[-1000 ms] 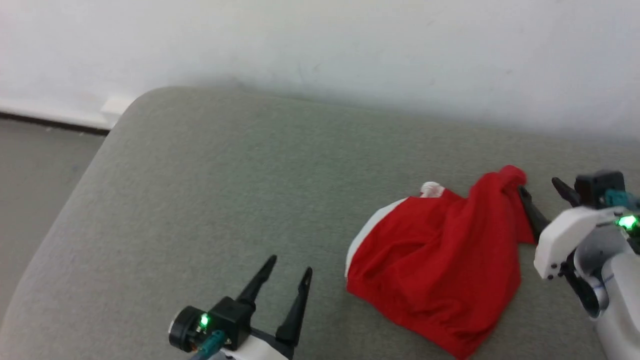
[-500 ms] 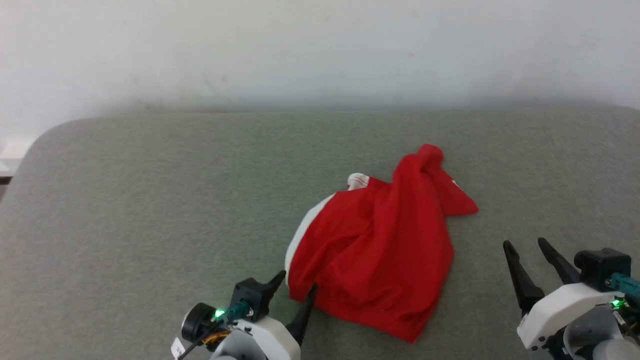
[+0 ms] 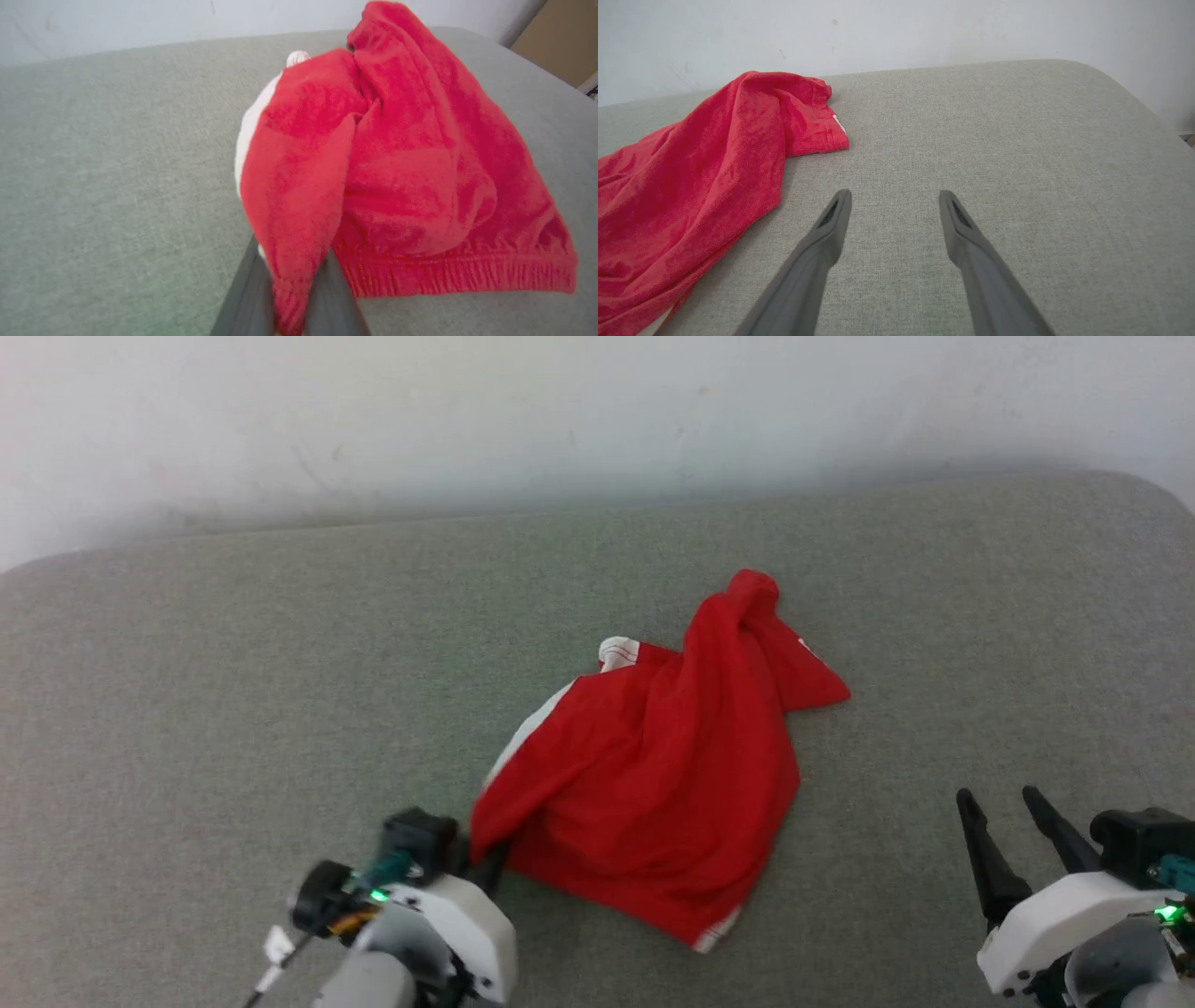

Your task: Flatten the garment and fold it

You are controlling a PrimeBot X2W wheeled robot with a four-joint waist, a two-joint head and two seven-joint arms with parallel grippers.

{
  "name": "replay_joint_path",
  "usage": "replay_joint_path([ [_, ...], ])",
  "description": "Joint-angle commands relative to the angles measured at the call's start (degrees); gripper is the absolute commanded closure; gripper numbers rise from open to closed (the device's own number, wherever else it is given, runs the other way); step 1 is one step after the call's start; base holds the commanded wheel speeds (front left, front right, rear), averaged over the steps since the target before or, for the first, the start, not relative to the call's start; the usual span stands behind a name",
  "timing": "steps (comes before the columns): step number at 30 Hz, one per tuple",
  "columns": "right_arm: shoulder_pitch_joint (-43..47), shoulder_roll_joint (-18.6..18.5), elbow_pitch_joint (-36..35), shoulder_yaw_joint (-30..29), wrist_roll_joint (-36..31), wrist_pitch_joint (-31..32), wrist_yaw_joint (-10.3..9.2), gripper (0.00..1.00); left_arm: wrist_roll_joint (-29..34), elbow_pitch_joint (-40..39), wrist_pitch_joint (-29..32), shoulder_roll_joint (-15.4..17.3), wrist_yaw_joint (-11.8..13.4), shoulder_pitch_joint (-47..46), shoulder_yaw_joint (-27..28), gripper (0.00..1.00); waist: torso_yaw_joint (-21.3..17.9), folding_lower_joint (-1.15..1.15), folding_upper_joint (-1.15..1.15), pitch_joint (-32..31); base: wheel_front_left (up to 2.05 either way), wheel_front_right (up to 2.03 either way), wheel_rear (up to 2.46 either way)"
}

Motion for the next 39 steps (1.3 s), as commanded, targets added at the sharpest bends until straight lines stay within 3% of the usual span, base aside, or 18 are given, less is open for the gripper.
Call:
replay_joint_path([
  [1, 1.2, 0.2, 0.0, -0.1, -0.7, 0.6, -0.05, 0.00, -1.0, -2.2, -1.5, 1.7, 1.4, -0.4, 2.3, 1.00, 1.3, 0.00, 0.00, -1.1, 0.00, 0.00, 0.00],
  [10, 2.3, 0.1, 0.4, 1.5, -0.1, 4.1, -0.05, 0.00, -4.5, -6.7, -1.0, 7.5, 6.9, 1.6, 11.8, 1.00, 4.0, 0.00, 0.00, -2.0, 0.00, 0.00, 0.00],
  [11, 2.3, 0.0, 0.4, 1.8, 0.1, 4.6, -0.05, 0.00, -4.9, -5.8, -0.1, 7.8, 7.4, 1.7, 12.4, 0.84, 4.2, 0.00, 0.00, -2.0, 0.00, 0.00, 0.00],
  [12, 2.3, -0.1, 0.3, 2.3, 0.2, 5.1, -0.05, 0.00, -4.5, -4.9, 0.5, 8.4, 7.7, 1.7, 12.5, 0.02, 4.5, 0.00, 0.00, -1.9, 0.00, 0.00, 0.00],
  [18, 0.3, -2.4, -1.0, 5.2, 0.3, 6.1, -0.05, 0.00, -2.9, -4.5, -4.8, 7.4, 8.8, 0.2, 11.5, 0.00, 6.9, 0.00, 0.00, -2.2, 0.00, 0.00, 0.00],
  [24, -5.3, -6.8, 0.2, 9.4, 0.1, 9.0, -0.05, 0.00, 1.6, -10.2, -11.0, 6.3, 8.7, 1.5, 8.4, 0.00, 12.2, 0.00, 0.00, -2.4, 0.00, 0.00, 0.00],
  [31, -15.5, -11.9, 10.2, 15.8, 2.3, 14.0, -0.05, 0.00, 6.5, -20.8, -11.4, 4.0, 8.3, 6.5, 5.5, 0.00, 18.5, 0.00, 0.00, -0.7, 0.00, 0.00, 0.00],
  [39, -23.4, -14.7, 21.8, 22.0, 8.0, 16.6, -0.05, 0.00, 7.4, -22.3, -11.4, 1.4, 7.4, 9.4, 5.5, 0.00, 22.4, 0.00, 0.00, 0.5, 0.00, 0.00, 0.00],
])
